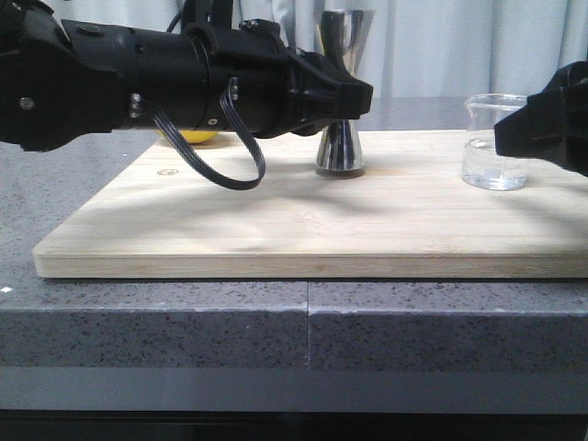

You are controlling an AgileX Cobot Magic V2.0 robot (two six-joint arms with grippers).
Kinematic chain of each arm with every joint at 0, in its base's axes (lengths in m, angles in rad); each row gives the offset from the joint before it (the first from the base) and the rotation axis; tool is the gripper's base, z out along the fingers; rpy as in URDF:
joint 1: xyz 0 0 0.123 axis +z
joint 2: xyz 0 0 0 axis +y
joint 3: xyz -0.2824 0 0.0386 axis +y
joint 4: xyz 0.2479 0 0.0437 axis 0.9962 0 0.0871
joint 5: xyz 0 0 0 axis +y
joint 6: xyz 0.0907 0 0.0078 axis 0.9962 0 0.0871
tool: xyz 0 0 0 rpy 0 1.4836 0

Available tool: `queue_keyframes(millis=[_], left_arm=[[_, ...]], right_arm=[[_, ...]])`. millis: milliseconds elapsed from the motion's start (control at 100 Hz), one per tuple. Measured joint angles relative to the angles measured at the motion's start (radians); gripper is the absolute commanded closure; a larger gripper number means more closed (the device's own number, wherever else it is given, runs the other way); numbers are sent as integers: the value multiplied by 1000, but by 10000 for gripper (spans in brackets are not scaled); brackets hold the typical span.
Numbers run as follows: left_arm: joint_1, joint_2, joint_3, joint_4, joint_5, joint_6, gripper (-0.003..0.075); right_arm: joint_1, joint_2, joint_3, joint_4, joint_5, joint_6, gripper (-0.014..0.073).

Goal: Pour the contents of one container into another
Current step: 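Reach the right gripper to the glass beaker and grasp it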

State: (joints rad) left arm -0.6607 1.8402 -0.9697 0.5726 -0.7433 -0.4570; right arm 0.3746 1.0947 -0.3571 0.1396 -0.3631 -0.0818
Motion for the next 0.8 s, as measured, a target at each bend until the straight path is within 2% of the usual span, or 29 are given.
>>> queue_keyframes(millis=[400,800], left_arm=[[0,0,0,2,-26,-5,741],[0,0,0,31,-28,-32,741]], right_arm=[[0,36,0,-17,-37,0,184],[4,135,0,-22,-162,0,184]])
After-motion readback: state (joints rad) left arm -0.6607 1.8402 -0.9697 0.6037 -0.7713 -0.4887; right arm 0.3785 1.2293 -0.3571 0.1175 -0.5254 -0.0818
